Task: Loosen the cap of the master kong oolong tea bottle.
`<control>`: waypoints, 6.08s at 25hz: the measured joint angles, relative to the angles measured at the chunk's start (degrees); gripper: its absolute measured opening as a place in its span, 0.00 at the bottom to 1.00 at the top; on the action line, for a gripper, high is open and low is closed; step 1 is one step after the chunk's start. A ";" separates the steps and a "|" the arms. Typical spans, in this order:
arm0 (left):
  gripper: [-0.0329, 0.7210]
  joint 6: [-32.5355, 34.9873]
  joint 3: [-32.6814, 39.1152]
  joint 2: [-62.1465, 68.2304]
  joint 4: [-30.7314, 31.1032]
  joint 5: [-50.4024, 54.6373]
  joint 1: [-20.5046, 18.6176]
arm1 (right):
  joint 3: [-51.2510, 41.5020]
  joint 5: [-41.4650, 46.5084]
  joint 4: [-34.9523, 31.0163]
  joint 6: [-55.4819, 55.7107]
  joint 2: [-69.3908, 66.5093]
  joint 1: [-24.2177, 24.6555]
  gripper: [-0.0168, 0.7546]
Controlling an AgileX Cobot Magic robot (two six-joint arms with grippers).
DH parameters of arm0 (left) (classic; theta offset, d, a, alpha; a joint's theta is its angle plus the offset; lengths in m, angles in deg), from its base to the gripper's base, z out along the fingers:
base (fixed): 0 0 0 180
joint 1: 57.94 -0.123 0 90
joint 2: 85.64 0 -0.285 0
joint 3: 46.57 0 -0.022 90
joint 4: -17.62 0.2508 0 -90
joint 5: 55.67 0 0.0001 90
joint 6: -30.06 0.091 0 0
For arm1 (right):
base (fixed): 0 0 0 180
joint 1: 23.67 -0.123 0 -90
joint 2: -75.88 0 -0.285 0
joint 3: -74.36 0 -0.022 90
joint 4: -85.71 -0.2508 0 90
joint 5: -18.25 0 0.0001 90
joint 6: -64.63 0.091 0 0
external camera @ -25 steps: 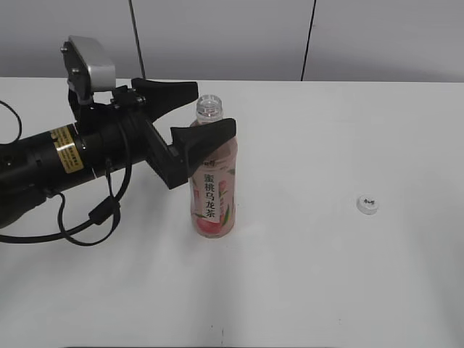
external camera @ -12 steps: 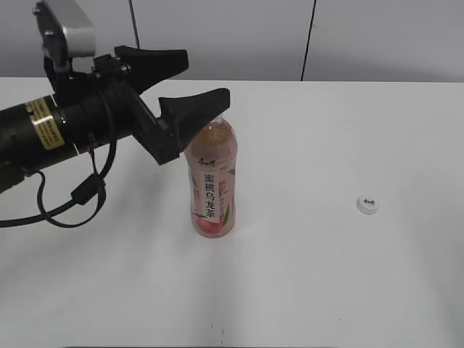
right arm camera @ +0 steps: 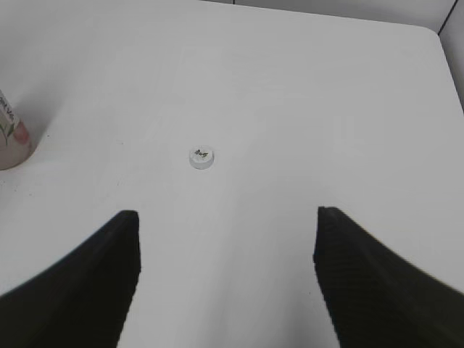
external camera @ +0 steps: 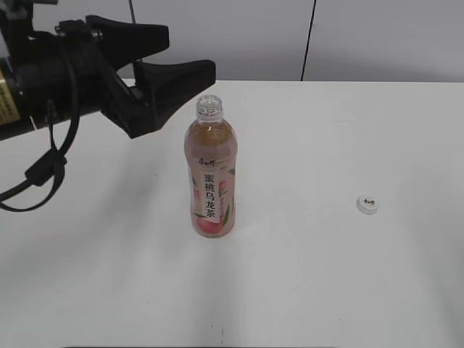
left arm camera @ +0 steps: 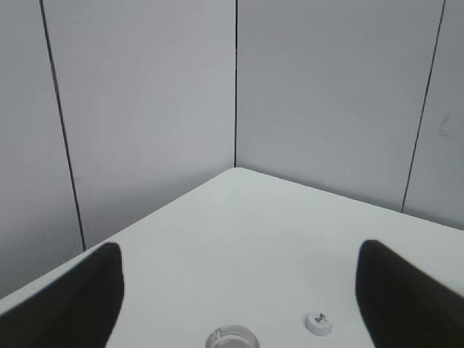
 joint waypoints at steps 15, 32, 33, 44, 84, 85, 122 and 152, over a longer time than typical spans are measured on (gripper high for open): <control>0.82 -27.53 0.00 -18.43 17.02 18.37 0.00 | 0.00 -0.05 0.00 0.00 0.00 0.00 0.75; 0.82 -52.70 0.00 -18.44 40.53 16.36 0.00 | 0.00 -0.10 0.00 0.00 0.00 0.00 0.75; 0.82 -52.97 0.00 -18.44 41.20 15.25 0.00 | 0.00 -0.10 0.00 0.00 0.00 0.00 0.75; 0.82 -62.25 0.00 -19.99 52.13 11.71 0.00 | 0.00 -0.10 0.00 0.00 0.00 0.00 0.75; 0.82 -9.96 3.95 -26.60 -9.42 46.60 6.05 | 0.00 -0.10 0.00 0.00 0.00 0.00 0.75; 0.82 -9.24 3.97 -27.28 -10.22 48.98 6.76 | 0.00 -0.15 0.00 0.00 0.00 0.00 0.75; 0.73 35.43 3.43 -76.49 -51.58 112.16 9.04 | 0.00 -0.25 0.00 0.00 0.00 0.00 0.75; 0.69 35.54 4.80 -77.29 -49.15 108.29 -7.06 | 0.00 -0.31 0.00 0.00 13.24 6.80 0.75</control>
